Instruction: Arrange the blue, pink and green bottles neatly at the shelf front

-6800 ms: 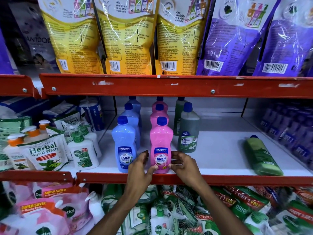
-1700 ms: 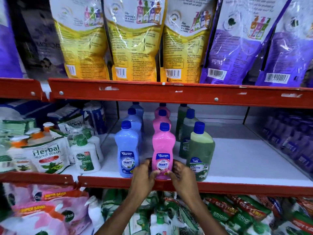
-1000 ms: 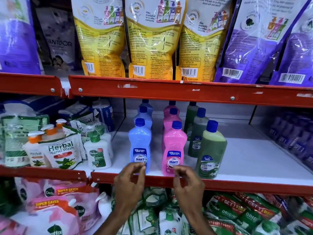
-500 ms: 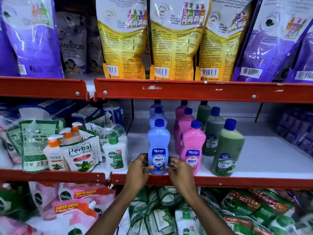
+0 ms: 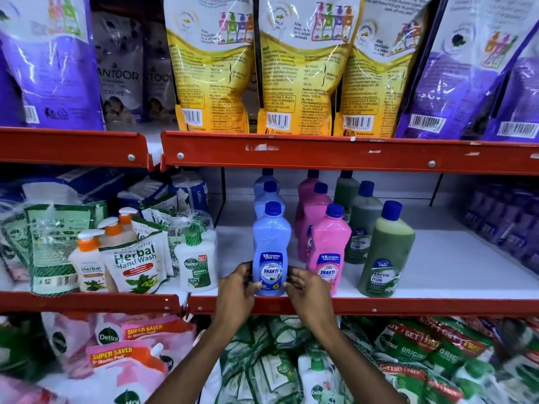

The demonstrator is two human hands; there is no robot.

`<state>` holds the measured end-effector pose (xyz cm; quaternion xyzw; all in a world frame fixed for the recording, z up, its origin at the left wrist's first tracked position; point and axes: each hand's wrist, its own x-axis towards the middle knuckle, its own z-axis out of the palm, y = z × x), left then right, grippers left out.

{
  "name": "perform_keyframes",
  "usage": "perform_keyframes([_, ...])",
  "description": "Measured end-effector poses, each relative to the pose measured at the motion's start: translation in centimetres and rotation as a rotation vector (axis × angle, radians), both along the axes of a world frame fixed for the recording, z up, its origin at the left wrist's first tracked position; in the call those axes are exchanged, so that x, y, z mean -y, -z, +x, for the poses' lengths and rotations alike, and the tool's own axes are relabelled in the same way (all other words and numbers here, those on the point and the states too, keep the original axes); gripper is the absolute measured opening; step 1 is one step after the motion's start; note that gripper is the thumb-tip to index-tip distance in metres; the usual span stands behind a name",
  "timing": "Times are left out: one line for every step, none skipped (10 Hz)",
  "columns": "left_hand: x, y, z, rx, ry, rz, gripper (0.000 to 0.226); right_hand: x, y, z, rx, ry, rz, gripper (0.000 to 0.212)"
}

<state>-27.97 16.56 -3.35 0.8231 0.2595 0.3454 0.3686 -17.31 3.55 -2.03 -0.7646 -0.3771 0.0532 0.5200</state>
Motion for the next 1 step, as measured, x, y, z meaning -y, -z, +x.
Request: perform_keyframes([1.25,0.12,-1.16,0.169,-0.118,0.087,0.043,1.41,-0.45,-1.1,0.12,0.07,0.096,0.037])
